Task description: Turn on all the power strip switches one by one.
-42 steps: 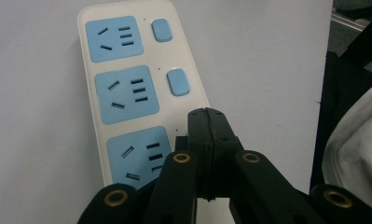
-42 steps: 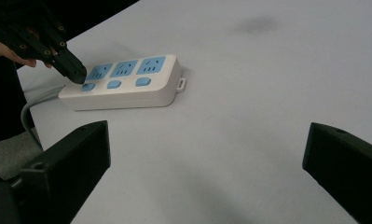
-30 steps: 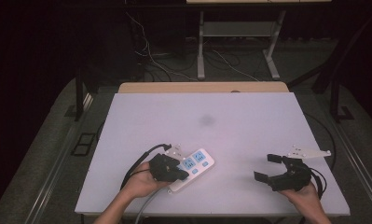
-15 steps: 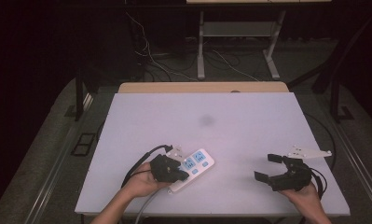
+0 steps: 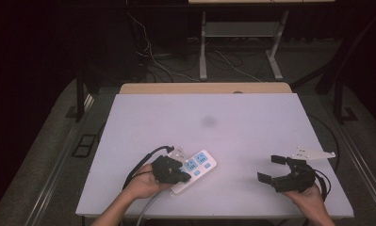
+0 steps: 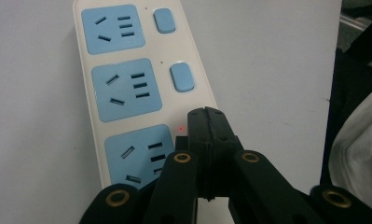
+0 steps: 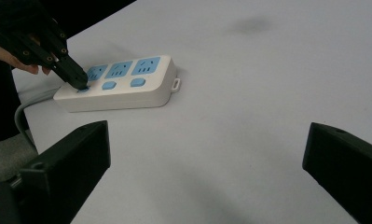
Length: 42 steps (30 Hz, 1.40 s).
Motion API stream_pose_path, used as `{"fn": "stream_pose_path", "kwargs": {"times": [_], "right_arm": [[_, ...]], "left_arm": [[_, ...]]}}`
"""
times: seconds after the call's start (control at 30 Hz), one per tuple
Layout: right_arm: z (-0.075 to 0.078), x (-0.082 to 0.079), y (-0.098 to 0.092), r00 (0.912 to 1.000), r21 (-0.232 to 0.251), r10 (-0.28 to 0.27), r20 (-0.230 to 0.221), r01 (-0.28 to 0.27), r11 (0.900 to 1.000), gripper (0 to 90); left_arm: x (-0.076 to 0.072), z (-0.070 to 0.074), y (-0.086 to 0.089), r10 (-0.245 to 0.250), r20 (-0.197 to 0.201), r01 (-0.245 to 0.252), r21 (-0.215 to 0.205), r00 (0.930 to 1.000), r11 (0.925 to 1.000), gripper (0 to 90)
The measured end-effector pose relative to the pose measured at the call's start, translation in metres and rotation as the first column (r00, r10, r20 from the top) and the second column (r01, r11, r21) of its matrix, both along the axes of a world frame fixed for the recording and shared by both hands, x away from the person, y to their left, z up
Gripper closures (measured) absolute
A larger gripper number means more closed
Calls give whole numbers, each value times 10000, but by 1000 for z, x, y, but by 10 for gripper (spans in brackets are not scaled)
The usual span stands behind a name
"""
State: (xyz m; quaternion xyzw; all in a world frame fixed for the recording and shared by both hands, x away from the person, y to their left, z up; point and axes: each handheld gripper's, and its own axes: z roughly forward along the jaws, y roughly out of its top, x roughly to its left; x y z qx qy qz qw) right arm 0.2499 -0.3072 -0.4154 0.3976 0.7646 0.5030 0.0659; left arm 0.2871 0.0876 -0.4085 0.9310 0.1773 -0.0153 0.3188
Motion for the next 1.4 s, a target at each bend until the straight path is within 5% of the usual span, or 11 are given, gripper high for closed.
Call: {"fn": "stream_pose_path", "kwargs": {"times": [0.13, 0.5, 1.4], "right_arm": [[-1, 1, 0, 10000, 4, -75, -44, 75, 10000, 6], [-1, 1, 0, 9999, 2, -126, -51, 126, 9999, 6], [0, 1, -1, 9999, 29, -133, 6, 133, 9999, 6]], "left_arm": [[-3, -2, 3, 115, 20, -114, -372, 9999, 9992, 898], [-5, 1, -1, -47, 180, 51, -236, 9998, 9997, 897], [12, 39, -12, -257, 689, 282, -353, 9973, 9990, 896]]}}
